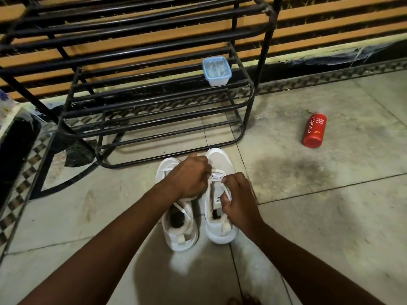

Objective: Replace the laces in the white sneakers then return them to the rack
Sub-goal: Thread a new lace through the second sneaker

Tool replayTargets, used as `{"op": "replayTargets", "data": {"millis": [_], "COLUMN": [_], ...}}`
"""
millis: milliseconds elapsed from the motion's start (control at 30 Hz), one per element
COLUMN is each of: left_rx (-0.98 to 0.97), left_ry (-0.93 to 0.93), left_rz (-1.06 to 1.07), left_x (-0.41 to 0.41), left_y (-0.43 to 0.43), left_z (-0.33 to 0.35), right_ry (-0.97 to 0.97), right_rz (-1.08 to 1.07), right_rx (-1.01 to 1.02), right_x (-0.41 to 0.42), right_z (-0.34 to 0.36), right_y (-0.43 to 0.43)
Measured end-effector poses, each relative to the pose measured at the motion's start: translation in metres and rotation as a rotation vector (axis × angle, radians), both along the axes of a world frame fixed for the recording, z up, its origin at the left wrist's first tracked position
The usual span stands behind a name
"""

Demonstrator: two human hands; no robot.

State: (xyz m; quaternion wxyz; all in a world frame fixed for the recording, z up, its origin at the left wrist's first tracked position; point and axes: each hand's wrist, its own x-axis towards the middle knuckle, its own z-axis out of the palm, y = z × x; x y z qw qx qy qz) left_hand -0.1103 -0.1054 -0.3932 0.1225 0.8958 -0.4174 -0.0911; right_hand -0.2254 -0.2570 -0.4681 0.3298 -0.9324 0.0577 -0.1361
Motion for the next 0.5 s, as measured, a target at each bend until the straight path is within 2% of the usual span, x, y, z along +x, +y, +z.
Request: {"op": "replayTargets", "data": {"millis": [67,200,300,500], "left_rx": [0.01,-0.063,-0.059,-0.067], "left_ry": [0.002,0.144,0.171,0.348], "left_rz": [0.03,0.203,0.213,0.295], "left_x": [-0.0012,0.0016,0.0013,0.0046], "left_y": [-0.0009,0.0004,-0.002,-0.0013], "left_z": [-0.0024,-0.0044,-0.0046,0.0008], "right_ry": [0.005,0.012,0.028,0.045], "right_rz": [-0.004,0.015,-0.003,-0.032], "right_rx": [0.001,-0.003,-0.013,-0.033], "right_x": [0.0005,-0.0001,0.0001,0.0002], "right_z": [0.0006,0.0016,0.0043,0.0084], "right_y": [0.0,-0.0004,0.0007,0.0011]}}
